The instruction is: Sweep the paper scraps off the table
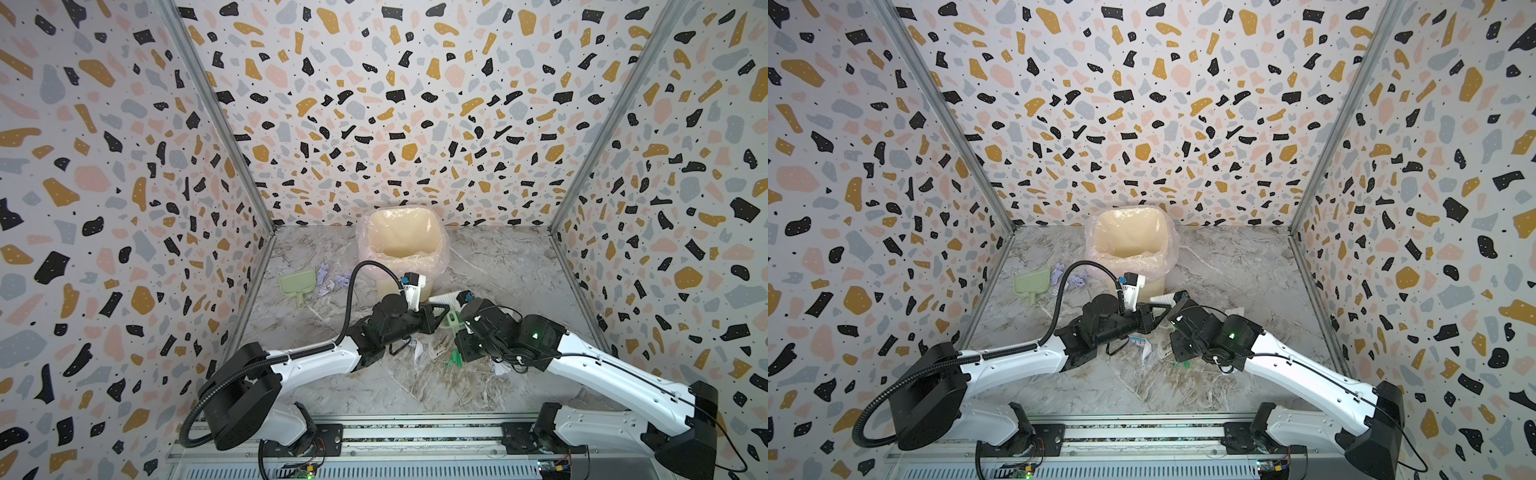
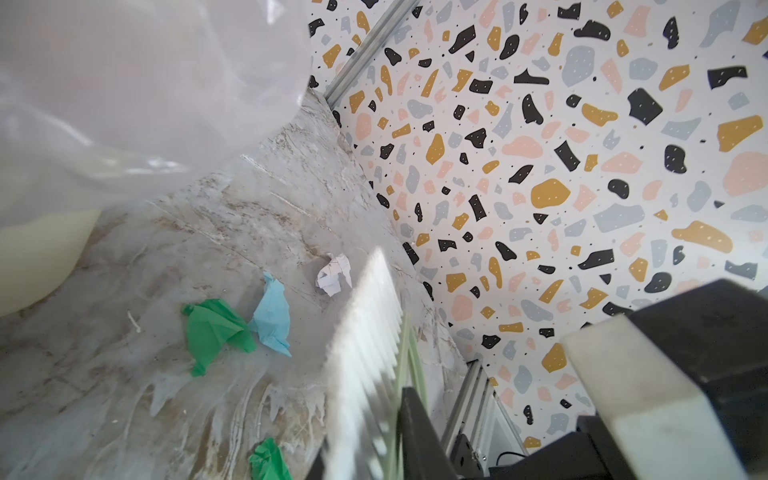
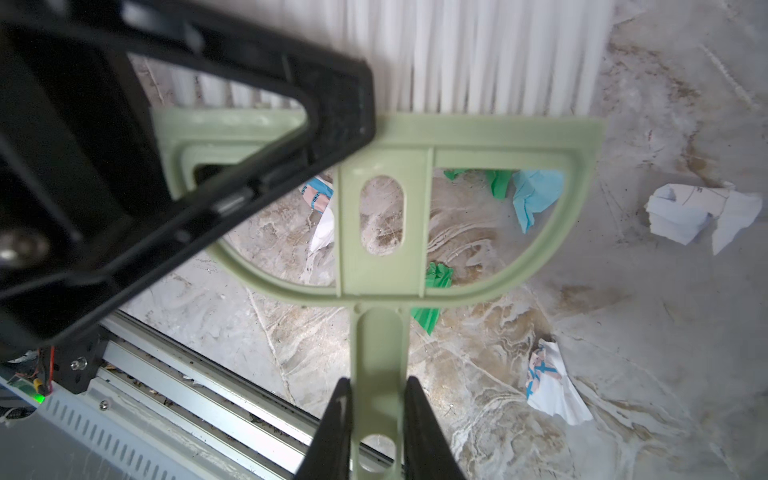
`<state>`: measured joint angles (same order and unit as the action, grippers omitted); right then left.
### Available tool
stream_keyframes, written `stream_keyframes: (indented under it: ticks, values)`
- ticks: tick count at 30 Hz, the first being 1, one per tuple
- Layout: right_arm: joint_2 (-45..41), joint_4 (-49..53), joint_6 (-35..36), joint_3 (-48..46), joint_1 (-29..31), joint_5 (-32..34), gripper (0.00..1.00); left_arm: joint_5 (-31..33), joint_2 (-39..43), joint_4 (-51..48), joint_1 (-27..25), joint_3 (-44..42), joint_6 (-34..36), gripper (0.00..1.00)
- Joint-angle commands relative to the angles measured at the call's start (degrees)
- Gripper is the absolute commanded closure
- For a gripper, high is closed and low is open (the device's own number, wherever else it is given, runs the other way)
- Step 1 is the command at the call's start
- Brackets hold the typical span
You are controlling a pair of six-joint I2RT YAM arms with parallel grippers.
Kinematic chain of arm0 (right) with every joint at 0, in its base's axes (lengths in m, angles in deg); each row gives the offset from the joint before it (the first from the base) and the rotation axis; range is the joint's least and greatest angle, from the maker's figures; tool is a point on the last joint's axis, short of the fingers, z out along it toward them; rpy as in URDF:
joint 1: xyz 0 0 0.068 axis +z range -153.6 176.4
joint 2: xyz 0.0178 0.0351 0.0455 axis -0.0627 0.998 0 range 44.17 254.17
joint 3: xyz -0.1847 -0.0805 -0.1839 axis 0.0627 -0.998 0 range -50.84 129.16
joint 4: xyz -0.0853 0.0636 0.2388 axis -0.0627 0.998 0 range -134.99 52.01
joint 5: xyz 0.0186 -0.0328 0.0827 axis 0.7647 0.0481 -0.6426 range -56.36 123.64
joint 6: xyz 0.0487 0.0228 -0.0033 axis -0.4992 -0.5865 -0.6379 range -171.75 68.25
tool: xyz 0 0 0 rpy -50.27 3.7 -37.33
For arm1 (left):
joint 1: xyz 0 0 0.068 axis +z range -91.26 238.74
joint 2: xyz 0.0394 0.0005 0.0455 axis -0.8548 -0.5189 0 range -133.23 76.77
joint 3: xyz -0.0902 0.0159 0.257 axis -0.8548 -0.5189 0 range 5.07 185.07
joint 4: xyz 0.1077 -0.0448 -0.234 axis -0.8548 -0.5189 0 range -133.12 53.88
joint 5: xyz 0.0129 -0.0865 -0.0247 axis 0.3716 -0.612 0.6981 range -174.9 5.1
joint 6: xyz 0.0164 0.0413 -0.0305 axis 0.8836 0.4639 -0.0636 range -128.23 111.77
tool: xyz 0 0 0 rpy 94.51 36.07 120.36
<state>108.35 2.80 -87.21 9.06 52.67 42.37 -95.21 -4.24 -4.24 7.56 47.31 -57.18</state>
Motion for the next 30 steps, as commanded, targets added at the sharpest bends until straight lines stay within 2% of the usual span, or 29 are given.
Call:
stream_keyframes:
  ticks: [1,4,6,9,10,12,14,17,20,24,27,30]
  values:
    - [-0.86,1.83,0.46,2.68,0.35,2.51,1.0,-0.48,-0.04,3.21,-0.16,0.85,-0.83,0.97]
    - [-1.61,1.38,0.63,3.44,0.33,2.86,1.0,0.14,0.75,4.37,-0.19,0.08,-2.75,1.0]
    - [-2.67,0.87,0.82,3.89,0.32,3.3,0.84,1.13,2.03,5.85,-0.18,-0.92,-4.47,1.0]
    - [-7.22,-3.44,1.26,3.28,-0.08,2.14,0.45,4.81,5.55,8.8,-0.15,-3.11,-5.75,1.0]
    - [-9.43,-5.99,1.42,2.56,-0.49,0.98,0.35,6.56,7.24,10.7,-0.2,-4.28,-6.5,1.0]
    - [-13.96,-11.92,1.45,0.15,-2.07,-2.71,0.22,9.98,9.99,13.0,-0.15,-5.8,-7.2,1.0]
    - [-18.76,-19.6,0.39,-3.77,-4.74,-8.13,0.14,13.13,12.32,15.1,-0.22,-6.62,-7.78,1.0]
    - [-24.18,-30.12,-2.69,-9.62,-9.96,-16.77,0.08,15.72,13.87,19.79,-0.17,-7.27,-9.35,1.0]
    - [-26.87,-39.09,-6.52,-14.47,-14.28,-23.78,0.06,17.62,13.94,25.17,-0.28,-7.35,-11.25,1.0]
    - [-28.13,-52.79,-12.96,-20.38,-17.03,-29.4,0.06,19.93,12.68,31.68,-0.76,-6.73,-12.8,1.0]
    - [-27.43,-61.93,-17.05,-23.73,-17.42,-30.84,0.11,20.97,11.28,35.06,-1.42,-5.32,-13.0,1.0]
    - [-26.26,-68.45,-19.21,-25.32,-17.41,-31.56,0.21,21.63,9.6,37.51,-2.3,-4.12,-13.09,1.0]
